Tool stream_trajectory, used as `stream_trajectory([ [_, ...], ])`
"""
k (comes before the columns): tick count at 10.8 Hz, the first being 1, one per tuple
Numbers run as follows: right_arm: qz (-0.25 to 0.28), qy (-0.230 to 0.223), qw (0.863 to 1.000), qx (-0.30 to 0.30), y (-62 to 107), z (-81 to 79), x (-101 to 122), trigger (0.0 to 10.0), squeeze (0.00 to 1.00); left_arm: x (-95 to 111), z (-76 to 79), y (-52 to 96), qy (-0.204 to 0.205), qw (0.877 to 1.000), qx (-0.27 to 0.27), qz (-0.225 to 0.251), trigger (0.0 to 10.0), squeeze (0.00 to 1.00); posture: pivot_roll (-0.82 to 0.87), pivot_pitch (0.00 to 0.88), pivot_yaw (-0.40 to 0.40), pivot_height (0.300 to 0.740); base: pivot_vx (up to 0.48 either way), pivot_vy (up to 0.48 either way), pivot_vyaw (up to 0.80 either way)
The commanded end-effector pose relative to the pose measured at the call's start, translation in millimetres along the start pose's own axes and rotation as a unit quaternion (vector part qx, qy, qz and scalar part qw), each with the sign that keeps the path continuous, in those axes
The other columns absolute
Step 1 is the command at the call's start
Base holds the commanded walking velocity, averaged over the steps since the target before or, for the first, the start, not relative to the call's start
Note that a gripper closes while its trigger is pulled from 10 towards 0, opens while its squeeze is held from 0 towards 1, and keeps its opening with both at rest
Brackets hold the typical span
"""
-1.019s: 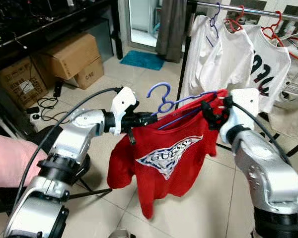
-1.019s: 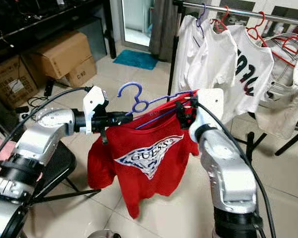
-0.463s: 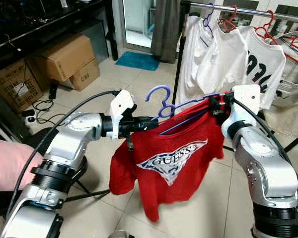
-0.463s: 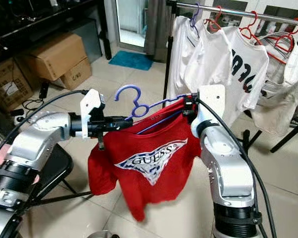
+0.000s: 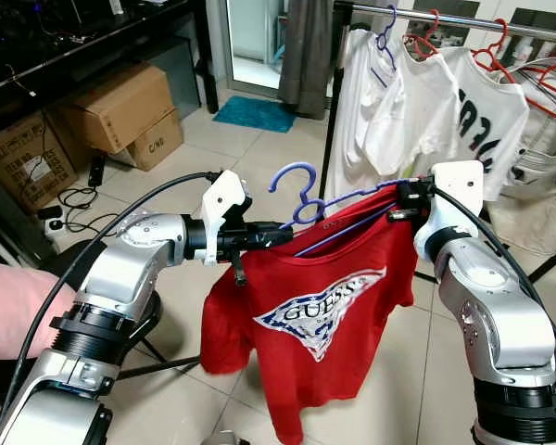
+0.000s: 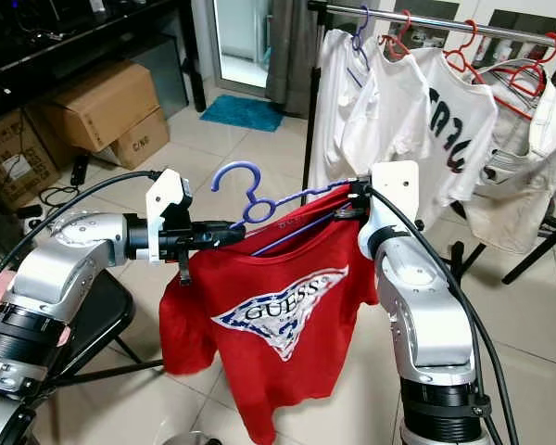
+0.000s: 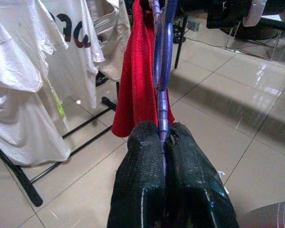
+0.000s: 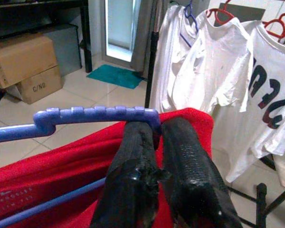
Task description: Hang hanger
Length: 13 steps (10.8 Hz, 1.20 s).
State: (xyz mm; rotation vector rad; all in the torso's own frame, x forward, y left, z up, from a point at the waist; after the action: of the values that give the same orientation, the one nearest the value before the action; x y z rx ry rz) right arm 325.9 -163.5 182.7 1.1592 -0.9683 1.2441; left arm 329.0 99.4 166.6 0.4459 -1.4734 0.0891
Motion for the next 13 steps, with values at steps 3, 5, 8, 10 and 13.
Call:
stream_trajectory([
  [3,0.018,-0.008,1.0,-0.01,0.2,7.7,7,0.0,0.0,15,-14.9,11.3,-0.022,0.999,0.039,0.012,0.0,0.0,0.09,0.038,0.031,0.74,0.0,0.0,0.0],
  [5,0.028,-0.016,0.999,-0.012,-0.3,12.2,11,0.0,0.0,13,-14.5,11.8,-0.021,0.999,0.042,0.009,0.0,0.0,0.09,0.038,0.028,0.74,0.0,0.0,0.0],
  [8,0.034,-0.001,0.999,0.003,-2.5,15.6,15,10.0,0.0,15,-24.8,14.4,-0.018,0.996,0.083,0.02,0.0,0.0,0.09,0.033,0.021,0.74,0.0,0.0,0.0],
  [10,0.037,-0.025,0.999,0.01,-1.1,10.8,14,10.0,1.0,16,-24.8,14.2,-0.018,0.996,0.084,0.023,0.0,0.0,0.09,0.029,0.018,0.74,0.0,0.0,0.0],
  [13,0.019,-0.049,0.998,0.03,8.3,0.1,4,10.0,1.0,16,-24.7,12.4,-0.016,0.996,0.087,0.029,0.0,0.0,0.08,0.023,0.021,0.74,0.0,0.0,0.0],
])
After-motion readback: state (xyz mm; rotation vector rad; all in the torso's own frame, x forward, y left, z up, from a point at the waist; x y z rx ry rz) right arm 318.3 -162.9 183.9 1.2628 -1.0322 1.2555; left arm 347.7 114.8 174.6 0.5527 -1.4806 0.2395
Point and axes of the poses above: a point about 5 cm out from each wrist's last joint towards the gripper, its own y axis pointing back from the gripper into the wrist, its own x axis along the axis of the wrist's last joint, z = x × y, the point moved 3 cm from there along -y, pointing out of the wrist towards the gripper, and after that the axes turned 5 degrees about y, right-handed, at the moved point
